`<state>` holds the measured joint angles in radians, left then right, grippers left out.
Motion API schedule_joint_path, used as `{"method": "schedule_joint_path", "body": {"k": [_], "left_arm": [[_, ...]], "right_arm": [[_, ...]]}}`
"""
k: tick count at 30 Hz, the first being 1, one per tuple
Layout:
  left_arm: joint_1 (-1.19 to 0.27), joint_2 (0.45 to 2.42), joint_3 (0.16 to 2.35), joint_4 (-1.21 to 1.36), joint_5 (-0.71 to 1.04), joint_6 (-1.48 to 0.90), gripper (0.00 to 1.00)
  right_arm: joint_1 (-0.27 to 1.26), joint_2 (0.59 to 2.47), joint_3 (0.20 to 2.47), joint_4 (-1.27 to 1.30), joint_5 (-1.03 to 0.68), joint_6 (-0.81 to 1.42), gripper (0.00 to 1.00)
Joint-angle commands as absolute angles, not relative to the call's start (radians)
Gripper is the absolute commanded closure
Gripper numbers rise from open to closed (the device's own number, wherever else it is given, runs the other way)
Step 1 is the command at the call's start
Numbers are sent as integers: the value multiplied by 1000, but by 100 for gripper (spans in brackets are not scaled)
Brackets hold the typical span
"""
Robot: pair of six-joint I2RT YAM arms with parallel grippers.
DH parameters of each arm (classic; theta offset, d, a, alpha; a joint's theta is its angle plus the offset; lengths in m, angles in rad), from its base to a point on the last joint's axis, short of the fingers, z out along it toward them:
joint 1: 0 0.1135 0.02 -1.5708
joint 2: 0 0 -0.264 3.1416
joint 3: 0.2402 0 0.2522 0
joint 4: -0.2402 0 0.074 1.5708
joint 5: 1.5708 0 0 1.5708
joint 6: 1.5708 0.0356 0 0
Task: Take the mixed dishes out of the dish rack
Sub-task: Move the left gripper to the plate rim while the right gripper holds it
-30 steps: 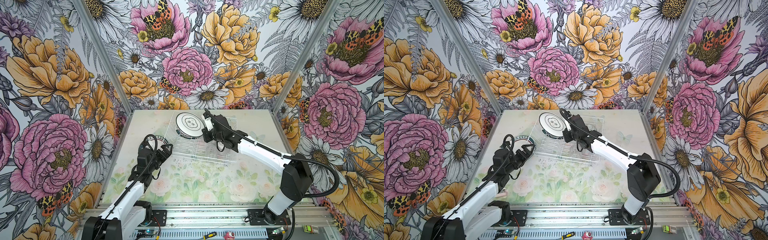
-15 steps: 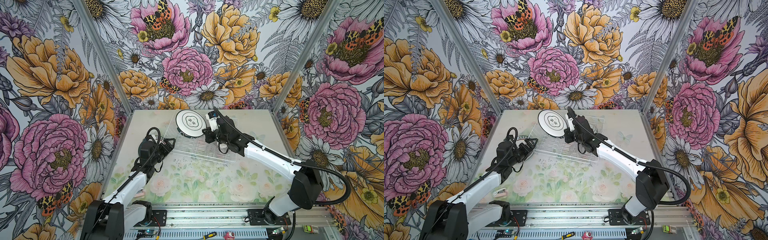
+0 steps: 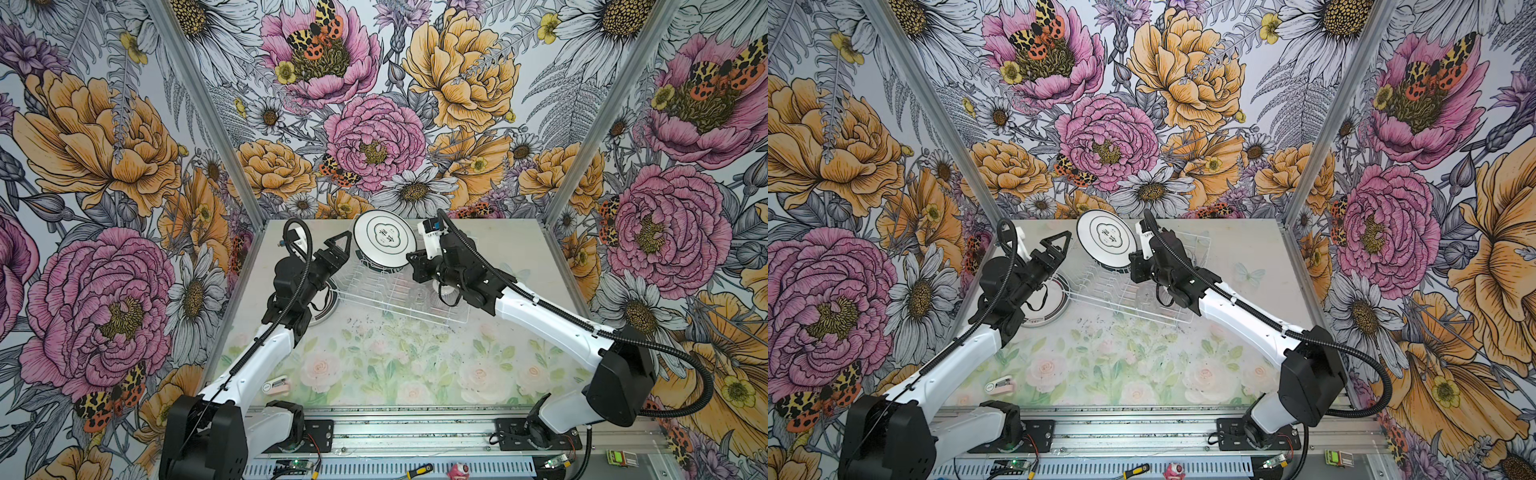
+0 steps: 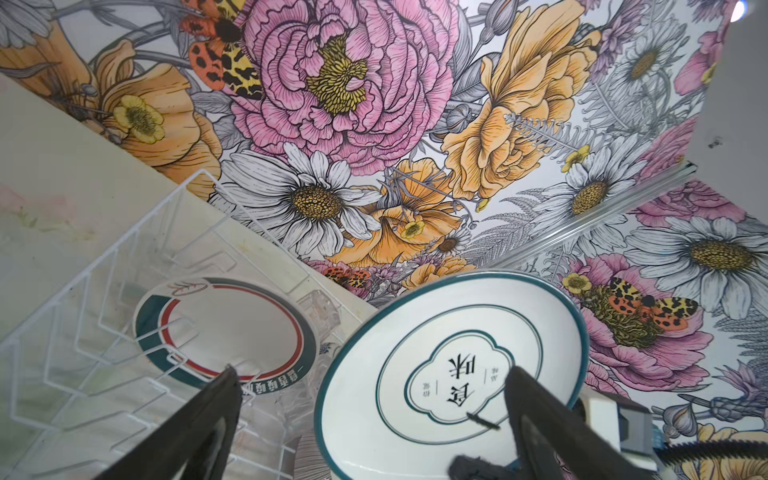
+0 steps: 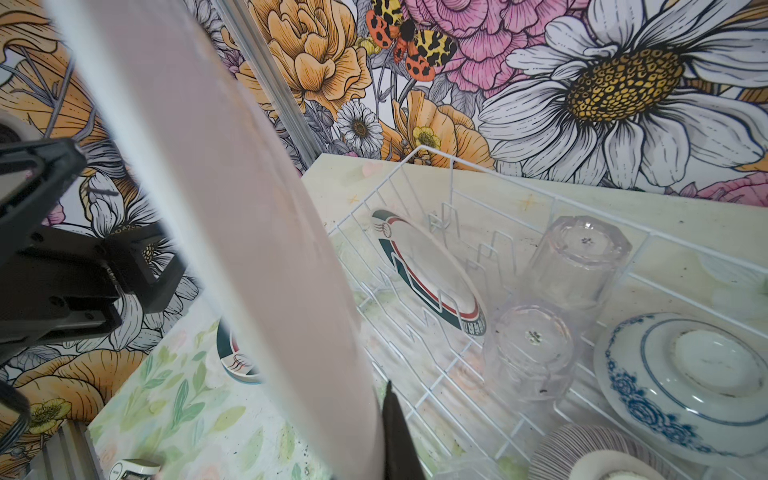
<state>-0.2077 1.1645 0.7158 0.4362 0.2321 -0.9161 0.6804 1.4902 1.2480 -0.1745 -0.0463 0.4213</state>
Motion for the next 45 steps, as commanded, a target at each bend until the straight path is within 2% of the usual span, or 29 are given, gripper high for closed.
{"method": "schedule_joint_path", "body": {"k": [1, 7, 13, 21, 23, 26, 32, 36, 45], "left_arm": [[-215, 1219, 736, 562, 241, -908, 1], [-250, 1304, 759, 669, 327, -926, 2], [-313, 1390, 776, 793, 495, -1009, 2], [-368, 1515, 781, 988, 560, -1121, 21], [-368, 1534, 776, 1036, 561, -1146, 29], [-368, 1546, 774, 1048, 558, -1152, 40], [-368, 1539, 764, 1046, 537, -1147, 51], [-368, 1533, 755, 1046, 519, -1147, 55], [-361, 1487, 716, 1045, 465, -1114, 56]], "right_arm": [[667, 1430, 1268, -104, -41, 465, 100], [657, 1403, 1283, -100, -37, 513, 100], [655, 1421, 1330, -91, -86, 549, 100], [654, 1410, 1302, -11, -145, 606, 100], [652, 1409, 1289, 10, -157, 627, 100], [650, 1410, 1279, 23, -167, 645, 100], [647, 1416, 1279, 31, -171, 661, 100], [646, 1429, 1289, 35, -188, 672, 100], [646, 1453, 1282, 43, -212, 702, 100]]}}
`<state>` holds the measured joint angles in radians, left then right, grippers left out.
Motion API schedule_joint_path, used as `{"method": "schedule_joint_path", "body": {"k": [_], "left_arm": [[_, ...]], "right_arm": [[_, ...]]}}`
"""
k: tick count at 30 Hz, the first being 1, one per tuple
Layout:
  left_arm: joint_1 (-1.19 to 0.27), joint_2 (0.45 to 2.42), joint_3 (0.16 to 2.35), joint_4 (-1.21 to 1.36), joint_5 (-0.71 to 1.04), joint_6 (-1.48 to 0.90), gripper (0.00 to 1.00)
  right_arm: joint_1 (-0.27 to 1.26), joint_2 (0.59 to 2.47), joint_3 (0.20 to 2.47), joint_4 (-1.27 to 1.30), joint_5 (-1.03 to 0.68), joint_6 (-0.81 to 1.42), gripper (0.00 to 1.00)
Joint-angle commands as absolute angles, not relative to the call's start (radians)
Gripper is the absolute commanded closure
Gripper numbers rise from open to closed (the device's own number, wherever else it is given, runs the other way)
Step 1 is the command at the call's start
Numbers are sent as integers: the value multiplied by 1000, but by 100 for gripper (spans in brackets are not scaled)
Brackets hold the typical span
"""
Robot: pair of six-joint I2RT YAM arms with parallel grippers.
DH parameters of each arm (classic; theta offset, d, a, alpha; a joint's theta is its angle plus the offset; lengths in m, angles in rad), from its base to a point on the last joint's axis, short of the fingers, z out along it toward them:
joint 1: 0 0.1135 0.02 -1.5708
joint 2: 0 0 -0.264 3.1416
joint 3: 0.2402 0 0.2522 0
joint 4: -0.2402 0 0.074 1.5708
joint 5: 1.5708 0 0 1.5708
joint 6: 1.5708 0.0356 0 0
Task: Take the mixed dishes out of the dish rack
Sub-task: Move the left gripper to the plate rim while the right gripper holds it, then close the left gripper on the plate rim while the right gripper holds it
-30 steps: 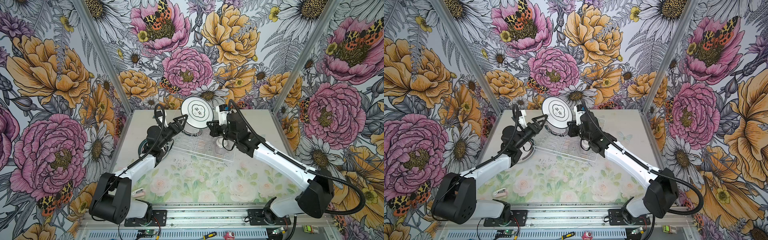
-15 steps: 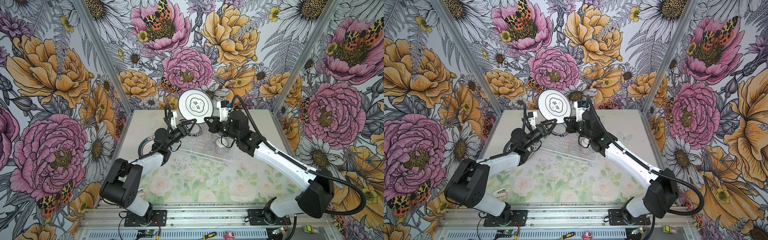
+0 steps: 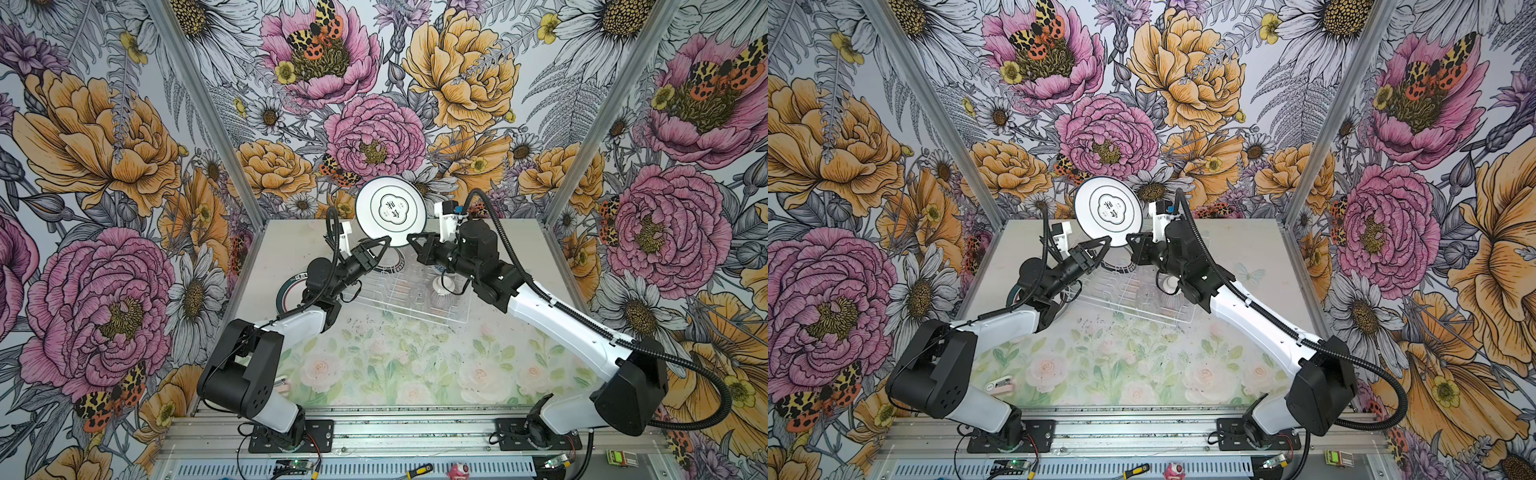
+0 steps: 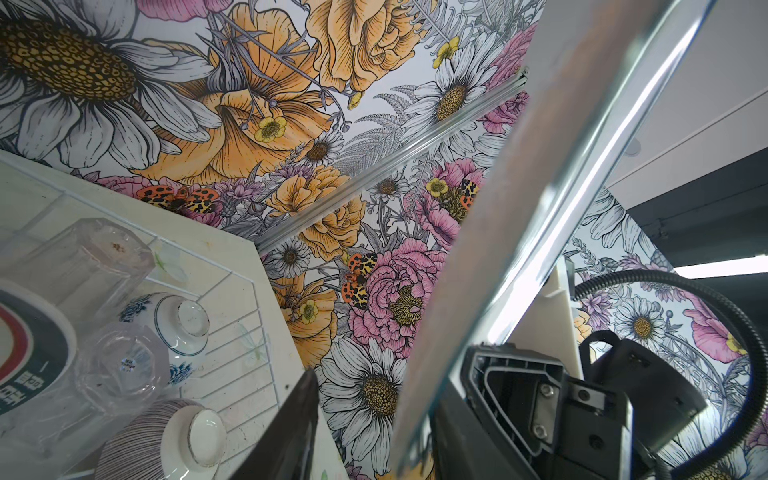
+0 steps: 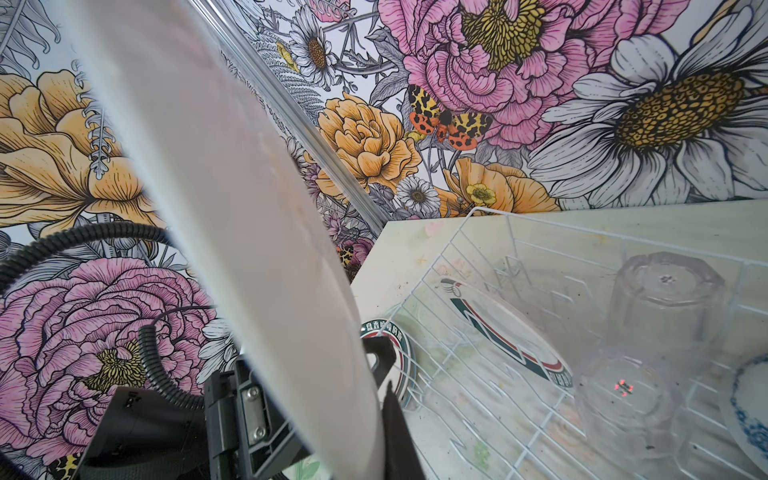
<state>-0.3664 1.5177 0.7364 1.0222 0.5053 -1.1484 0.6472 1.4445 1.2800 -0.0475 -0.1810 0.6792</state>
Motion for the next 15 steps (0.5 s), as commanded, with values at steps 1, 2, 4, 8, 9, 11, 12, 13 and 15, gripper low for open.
{"method": "schedule_joint_path", "body": {"k": [1, 2, 4, 8, 9, 11, 12, 13, 15], "left_arm": [[-359, 1481, 713, 1047, 463, -1113, 56], [-358, 1476, 709, 1052, 459, -1113, 56], [-359, 1468, 704, 1052, 451, -1110, 56], [-359, 1461, 692, 1052, 438, -1110, 56], [-359, 1460, 691, 1052, 436, -1110, 56], [-359, 1459, 689, 1054, 433, -1110, 56], [-359, 1459, 687, 1055, 432, -1110, 56], [-357, 1457, 685, 1054, 430, -1109, 56], [-358, 1455, 683, 1052, 425, -1106, 58]], "right_arm": [[646, 1453, 1278, 46, -212, 706, 100], [646, 1455, 1271, 52, -214, 711, 100], [647, 1458, 1260, 68, -216, 723, 100], [650, 1466, 1245, 93, -228, 744, 100], [651, 1470, 1246, 95, -231, 747, 100], [653, 1473, 1241, 99, -235, 751, 100], [656, 1473, 1238, 103, -235, 753, 100], [657, 1473, 1236, 105, -235, 754, 100], [659, 1473, 1230, 110, -236, 755, 100]]}}
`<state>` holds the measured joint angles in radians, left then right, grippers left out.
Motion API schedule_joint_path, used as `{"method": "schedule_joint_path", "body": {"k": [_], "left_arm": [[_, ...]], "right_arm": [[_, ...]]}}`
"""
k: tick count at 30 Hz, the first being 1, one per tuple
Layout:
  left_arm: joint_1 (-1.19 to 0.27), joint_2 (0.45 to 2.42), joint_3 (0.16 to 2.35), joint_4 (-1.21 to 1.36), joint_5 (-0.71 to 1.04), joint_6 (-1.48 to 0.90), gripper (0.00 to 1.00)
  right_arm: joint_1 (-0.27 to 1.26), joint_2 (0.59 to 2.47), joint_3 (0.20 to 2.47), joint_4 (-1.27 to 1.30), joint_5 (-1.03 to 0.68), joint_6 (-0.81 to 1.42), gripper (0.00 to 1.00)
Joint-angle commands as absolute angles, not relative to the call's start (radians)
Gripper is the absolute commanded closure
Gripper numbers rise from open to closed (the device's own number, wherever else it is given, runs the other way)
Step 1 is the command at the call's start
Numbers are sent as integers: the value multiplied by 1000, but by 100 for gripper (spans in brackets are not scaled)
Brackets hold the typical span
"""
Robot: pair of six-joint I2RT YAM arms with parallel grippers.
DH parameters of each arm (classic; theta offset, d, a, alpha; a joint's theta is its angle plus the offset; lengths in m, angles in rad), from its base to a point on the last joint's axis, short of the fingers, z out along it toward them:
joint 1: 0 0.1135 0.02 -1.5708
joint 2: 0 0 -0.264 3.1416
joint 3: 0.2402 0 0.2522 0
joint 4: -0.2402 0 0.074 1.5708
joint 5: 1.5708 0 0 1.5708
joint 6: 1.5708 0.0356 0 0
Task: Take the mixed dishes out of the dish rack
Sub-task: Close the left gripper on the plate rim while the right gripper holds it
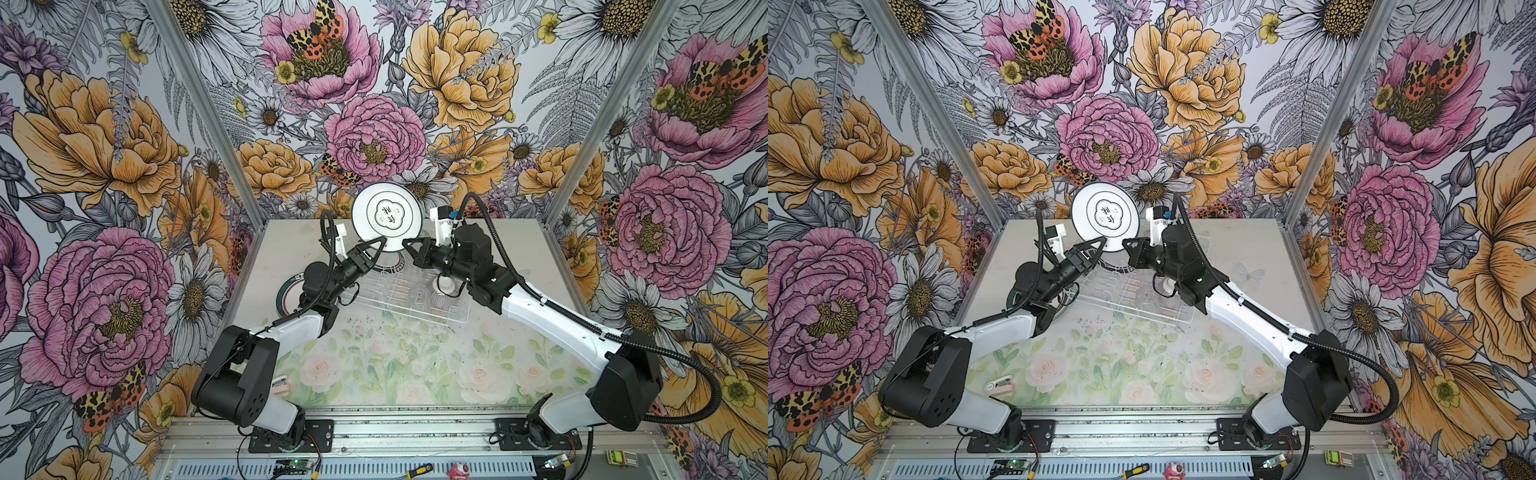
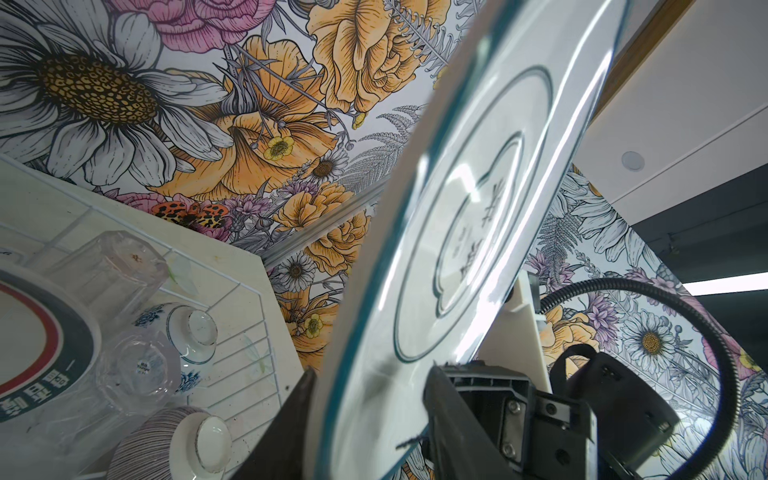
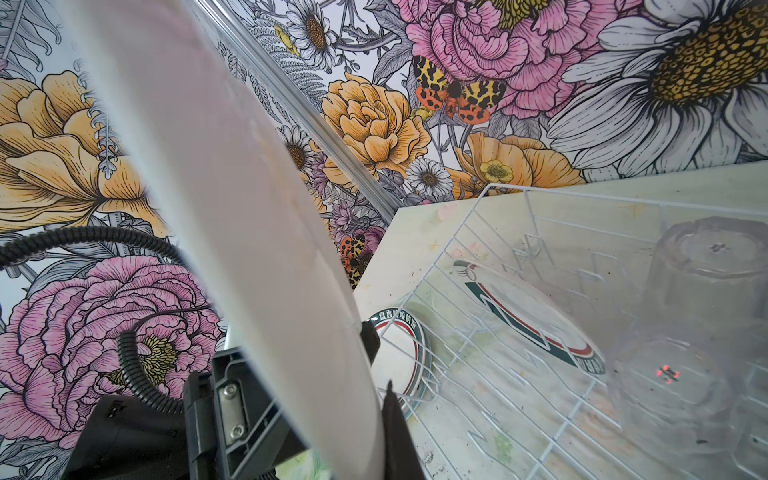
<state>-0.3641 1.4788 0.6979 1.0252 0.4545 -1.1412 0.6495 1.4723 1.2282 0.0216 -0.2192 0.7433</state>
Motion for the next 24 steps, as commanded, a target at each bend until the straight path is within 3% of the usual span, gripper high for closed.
{"method": "schedule_joint_path", "body": {"k": [1, 13, 20, 24], "left_arm": [[-357, 1453, 682, 1052, 422, -1104, 59], [-356, 1435, 666, 1053, 404, -1095, 81], [-356, 1427, 660, 1060, 401, -1088, 86], [-356, 1427, 660, 1065, 403, -1087, 100]], "right_arm": [[662, 1474, 1229, 112, -238, 757, 100], [666, 1486, 1212, 130, -243, 772, 100], [666, 1491, 1213, 135, -244, 773, 100], [666, 1486, 1204, 149, -243, 770, 85]]}}
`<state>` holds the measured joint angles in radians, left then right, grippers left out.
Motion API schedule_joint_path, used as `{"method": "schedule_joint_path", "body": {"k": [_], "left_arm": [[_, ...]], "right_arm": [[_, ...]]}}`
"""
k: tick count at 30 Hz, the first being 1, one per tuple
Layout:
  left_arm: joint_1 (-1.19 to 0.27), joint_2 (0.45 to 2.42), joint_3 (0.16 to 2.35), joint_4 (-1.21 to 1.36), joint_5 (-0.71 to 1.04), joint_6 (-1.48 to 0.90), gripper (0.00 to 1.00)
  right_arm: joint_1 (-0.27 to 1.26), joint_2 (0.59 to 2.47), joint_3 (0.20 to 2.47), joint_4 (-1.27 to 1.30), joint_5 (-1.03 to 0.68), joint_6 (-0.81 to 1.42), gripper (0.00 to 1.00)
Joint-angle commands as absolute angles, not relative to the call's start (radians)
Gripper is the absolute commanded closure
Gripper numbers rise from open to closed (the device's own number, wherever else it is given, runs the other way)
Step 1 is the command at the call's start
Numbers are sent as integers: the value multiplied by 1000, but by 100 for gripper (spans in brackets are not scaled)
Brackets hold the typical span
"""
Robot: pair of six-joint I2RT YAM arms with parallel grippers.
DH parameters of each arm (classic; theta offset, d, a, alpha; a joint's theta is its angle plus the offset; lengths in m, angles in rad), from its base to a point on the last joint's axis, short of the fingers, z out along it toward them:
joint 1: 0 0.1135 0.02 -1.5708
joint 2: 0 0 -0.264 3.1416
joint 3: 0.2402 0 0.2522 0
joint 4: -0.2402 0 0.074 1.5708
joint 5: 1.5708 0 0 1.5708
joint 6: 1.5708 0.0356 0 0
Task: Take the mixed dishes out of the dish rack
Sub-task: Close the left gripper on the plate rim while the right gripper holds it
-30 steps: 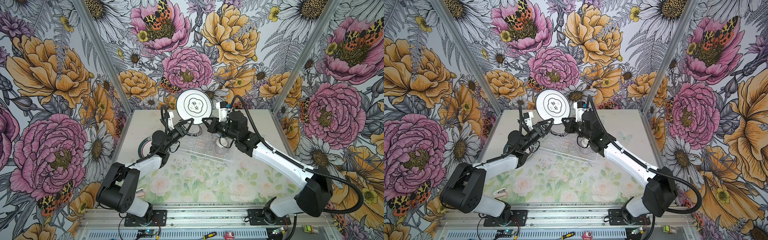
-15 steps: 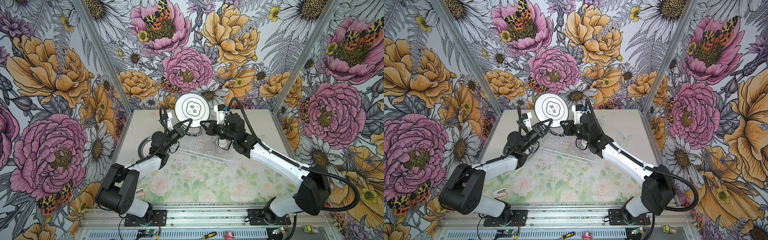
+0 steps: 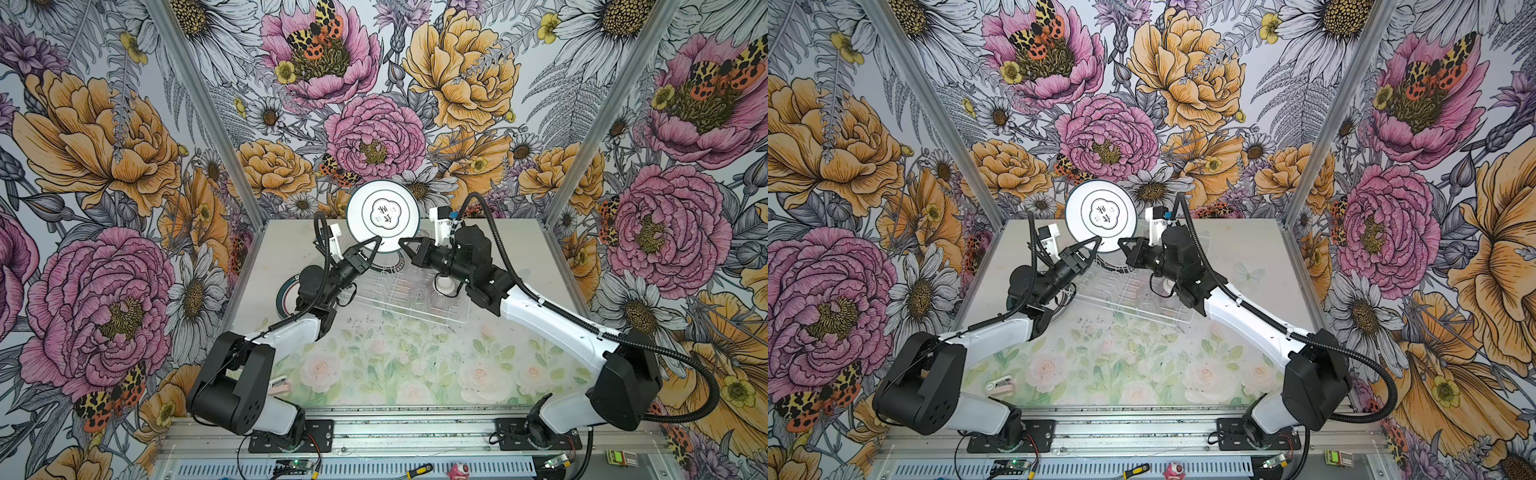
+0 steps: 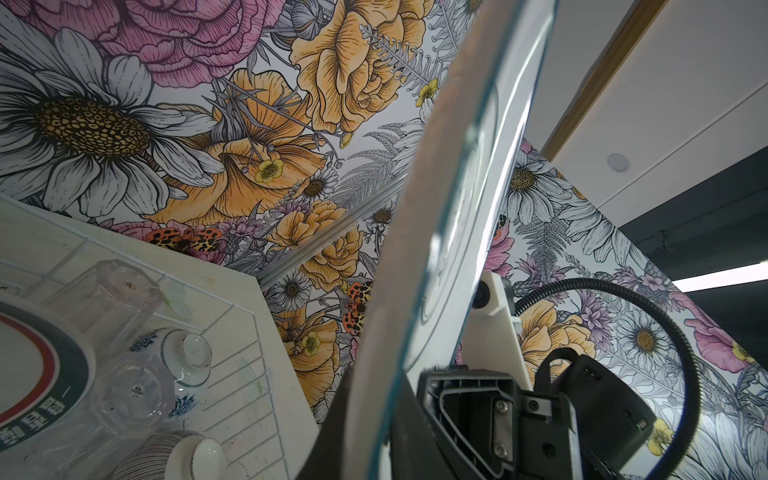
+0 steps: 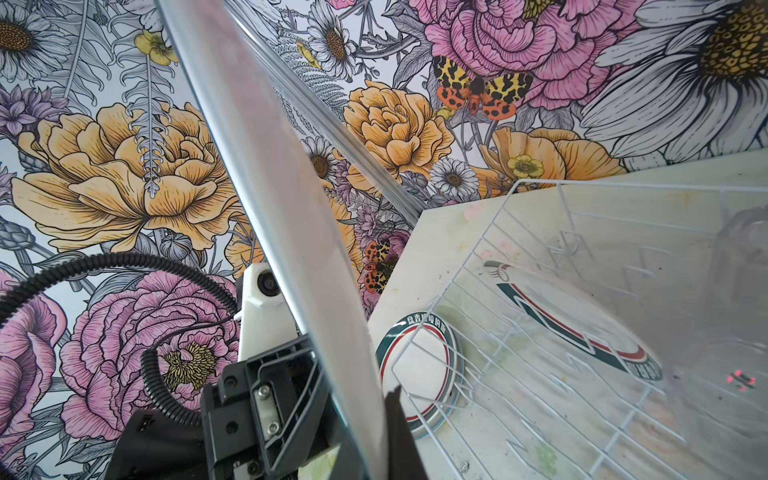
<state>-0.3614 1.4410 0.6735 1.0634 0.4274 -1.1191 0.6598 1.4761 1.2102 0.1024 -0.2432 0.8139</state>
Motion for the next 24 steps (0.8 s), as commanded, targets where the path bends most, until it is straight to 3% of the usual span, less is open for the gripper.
{"method": "schedule_joint_path", "body": {"k": [1, 8, 20, 24], "left_arm": [[-356, 1427, 660, 1064, 401, -1087, 100], [-354, 1424, 656, 1060, 398, -1083, 100], [-350, 1404, 649, 1040, 385, -1071, 100], [-349, 1397, 645, 1035, 379, -1068, 100]], "right_arm": [[666, 1486, 1199, 157, -244, 770, 81], [666, 1474, 1178, 184, -234, 767, 39], [663, 1473, 1173, 190, -213, 760, 15], [663, 1474, 1172, 190, -200, 760, 12]]}}
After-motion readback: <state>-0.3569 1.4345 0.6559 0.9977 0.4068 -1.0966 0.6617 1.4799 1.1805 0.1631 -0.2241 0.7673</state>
